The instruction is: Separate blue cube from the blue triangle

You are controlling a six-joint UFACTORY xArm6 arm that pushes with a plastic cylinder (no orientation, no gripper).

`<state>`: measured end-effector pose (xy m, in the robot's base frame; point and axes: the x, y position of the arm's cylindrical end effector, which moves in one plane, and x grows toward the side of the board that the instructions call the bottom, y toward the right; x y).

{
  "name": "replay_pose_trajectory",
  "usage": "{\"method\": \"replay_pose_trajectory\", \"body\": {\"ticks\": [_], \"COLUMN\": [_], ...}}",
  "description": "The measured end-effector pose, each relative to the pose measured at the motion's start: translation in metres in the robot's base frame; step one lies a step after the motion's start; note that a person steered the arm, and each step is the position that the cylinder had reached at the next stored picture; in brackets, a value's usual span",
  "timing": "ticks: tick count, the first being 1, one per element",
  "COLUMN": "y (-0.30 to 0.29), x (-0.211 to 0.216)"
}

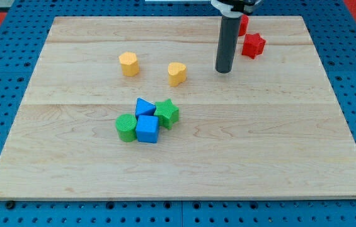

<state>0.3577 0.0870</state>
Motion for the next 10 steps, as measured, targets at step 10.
{"method": "replay_pose_trajectory", "body": {"ticks": [10], "y": [-0.17], "x": [0.112]}}
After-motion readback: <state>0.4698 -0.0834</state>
